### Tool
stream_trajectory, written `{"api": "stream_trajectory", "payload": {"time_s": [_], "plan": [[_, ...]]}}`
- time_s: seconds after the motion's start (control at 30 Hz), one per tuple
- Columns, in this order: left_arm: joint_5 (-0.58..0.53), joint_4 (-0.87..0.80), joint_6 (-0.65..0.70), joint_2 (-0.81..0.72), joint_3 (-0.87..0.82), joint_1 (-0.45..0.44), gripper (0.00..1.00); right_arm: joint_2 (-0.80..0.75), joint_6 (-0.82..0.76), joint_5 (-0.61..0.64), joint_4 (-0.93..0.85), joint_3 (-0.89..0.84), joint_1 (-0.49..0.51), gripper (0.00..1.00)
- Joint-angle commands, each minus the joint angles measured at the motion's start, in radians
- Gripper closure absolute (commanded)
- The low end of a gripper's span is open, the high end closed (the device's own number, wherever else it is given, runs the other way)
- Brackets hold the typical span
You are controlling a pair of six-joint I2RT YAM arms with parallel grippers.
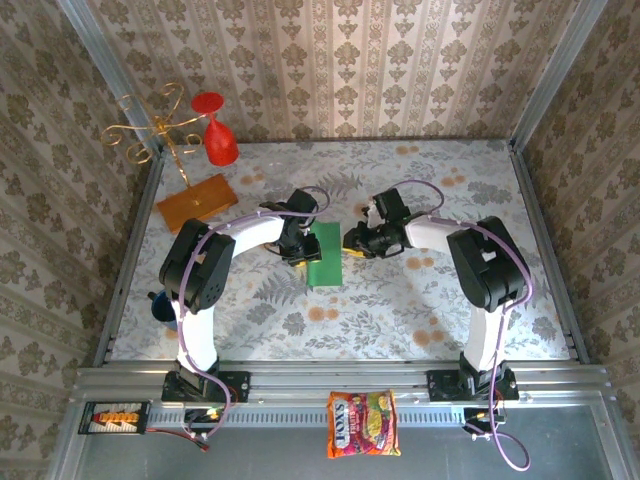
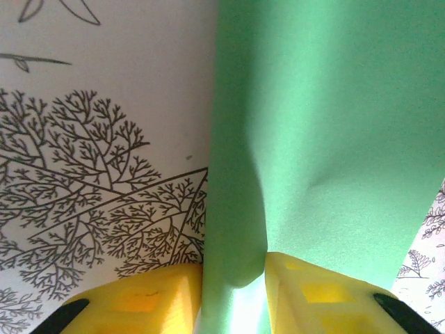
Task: Fold a paper plane with a square sheet of paper (pick it up from the middle)
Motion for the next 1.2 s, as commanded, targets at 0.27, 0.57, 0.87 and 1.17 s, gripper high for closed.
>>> {"api": "stream_trajectory", "payload": {"time_s": [0.27, 0.57, 0.87, 1.17], "plan": [[-0.003, 0.066, -0.005, 0.129, -0.063, -0.016, 0.68, 0.095, 0.034, -0.036, 0.007, 0.072, 0.061, 0.83], [-0.005, 0.070, -0.008, 0.121, -0.068, -0.016, 0.68, 0.126, -0.016, 0.033, -0.089, 0.071, 0.064, 0.85], [-0.006, 0.005, -0.029, -0.082, -0.018, 0.009, 0.64, 0.170, -0.079, 0.115, -0.200, 0.041, 0.072, 0.91], [0.104, 0.170, -0.007, -0.223, -0.086, 0.024, 0.72, 0.214, -0.103, 0.140, -0.251, 0.060, 0.074, 0.94]]}}
